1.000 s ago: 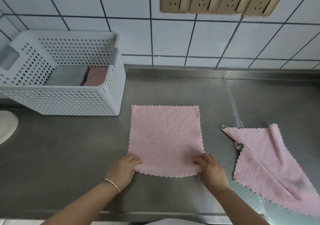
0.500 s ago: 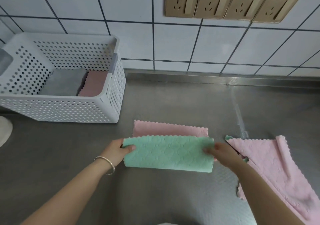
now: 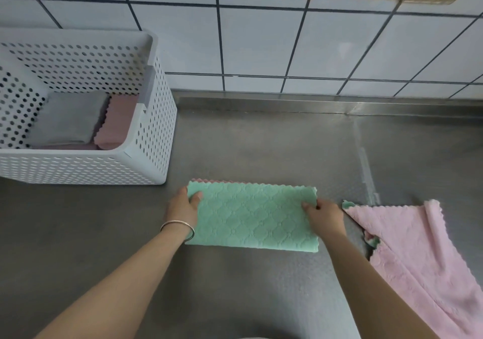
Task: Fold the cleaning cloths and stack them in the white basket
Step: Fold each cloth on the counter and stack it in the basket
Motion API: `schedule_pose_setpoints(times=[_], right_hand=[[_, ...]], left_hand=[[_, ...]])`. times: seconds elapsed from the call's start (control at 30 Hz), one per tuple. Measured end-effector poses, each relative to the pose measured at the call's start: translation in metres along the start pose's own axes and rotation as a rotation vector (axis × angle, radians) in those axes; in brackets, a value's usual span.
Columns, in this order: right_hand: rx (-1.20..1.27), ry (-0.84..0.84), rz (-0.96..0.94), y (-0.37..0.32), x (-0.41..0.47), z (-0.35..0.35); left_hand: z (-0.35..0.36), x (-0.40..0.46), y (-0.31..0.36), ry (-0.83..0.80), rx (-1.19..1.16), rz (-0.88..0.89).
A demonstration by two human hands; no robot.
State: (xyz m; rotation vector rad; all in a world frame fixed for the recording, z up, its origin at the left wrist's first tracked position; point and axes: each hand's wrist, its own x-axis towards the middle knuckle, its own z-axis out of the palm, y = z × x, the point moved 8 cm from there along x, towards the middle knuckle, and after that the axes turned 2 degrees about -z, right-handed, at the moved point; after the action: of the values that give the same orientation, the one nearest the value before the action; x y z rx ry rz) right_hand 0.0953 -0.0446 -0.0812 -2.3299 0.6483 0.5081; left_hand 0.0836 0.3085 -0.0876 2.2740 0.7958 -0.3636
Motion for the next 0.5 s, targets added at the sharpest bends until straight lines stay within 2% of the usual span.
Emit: schedule_pose_setpoints(times=[0.5], right_hand=[[-0.044,0.083,0.044,-0.0013,-0.0039,0.0013]], left_hand=[[-0.0023,0.0055,0.0088,0.106,0.230,0.003]])
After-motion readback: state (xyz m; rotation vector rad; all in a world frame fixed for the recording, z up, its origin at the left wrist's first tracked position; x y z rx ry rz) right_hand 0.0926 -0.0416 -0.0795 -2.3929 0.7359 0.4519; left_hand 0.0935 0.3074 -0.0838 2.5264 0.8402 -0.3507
